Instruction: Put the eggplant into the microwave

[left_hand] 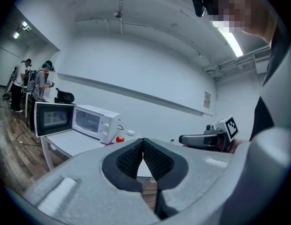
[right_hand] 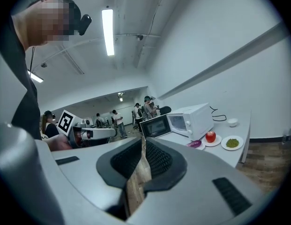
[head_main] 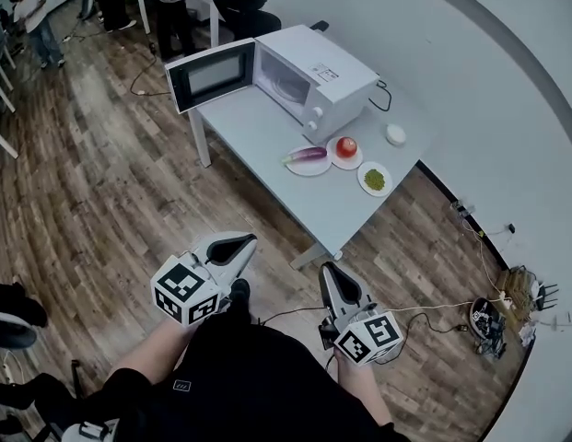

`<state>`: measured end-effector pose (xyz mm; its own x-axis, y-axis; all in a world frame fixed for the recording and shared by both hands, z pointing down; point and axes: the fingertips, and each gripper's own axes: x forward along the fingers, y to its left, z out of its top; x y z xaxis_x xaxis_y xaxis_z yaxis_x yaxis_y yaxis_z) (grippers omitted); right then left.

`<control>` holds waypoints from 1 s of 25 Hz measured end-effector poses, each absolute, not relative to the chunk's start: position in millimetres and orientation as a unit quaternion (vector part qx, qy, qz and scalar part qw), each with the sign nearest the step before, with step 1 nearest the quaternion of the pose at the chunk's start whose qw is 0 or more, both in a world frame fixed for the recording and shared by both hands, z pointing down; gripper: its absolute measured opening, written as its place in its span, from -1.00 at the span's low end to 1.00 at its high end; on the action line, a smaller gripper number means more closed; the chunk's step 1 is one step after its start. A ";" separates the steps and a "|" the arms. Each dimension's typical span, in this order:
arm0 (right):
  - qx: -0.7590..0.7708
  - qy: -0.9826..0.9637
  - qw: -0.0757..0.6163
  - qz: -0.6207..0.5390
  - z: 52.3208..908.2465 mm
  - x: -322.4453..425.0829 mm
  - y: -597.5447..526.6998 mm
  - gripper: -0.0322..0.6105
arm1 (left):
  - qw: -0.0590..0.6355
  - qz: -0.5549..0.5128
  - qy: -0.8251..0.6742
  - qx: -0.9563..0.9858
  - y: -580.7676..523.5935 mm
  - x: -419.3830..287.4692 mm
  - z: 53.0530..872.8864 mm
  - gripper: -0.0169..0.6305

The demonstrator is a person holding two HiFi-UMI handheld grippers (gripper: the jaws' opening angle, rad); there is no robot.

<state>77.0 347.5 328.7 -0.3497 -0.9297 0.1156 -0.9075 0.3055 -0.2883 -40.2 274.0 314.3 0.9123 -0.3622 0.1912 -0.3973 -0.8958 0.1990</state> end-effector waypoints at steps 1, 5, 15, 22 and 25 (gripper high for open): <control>-0.568 0.808 0.035 -0.152 327.6 76.7 336.4 -0.84 | 0.117 0.075 -0.195 0.971 262.9 -39.2 313.3 -0.92; -0.571 0.805 0.027 -0.157 326.8 77.3 296.0 -0.83 | 0.120 0.075 -0.189 0.972 223.1 -37.9 310.8 -0.92; -0.584 0.795 -0.001 -0.166 326.4 69.8 202.9 -0.84 | 0.125 0.083 -0.179 0.972 138.9 -54.3 318.1 -0.92; -0.574 0.799 -0.023 -0.177 335.8 74.8 160.8 -0.84 | 0.141 0.080 -0.182 0.970 101.3 -44.7 326.3 -0.92; -0.572 0.800 -0.030 -0.179 344.9 88.0 142.9 -0.84 | 0.143 0.079 -0.187 0.969 86.0 -31.7 330.5 -0.92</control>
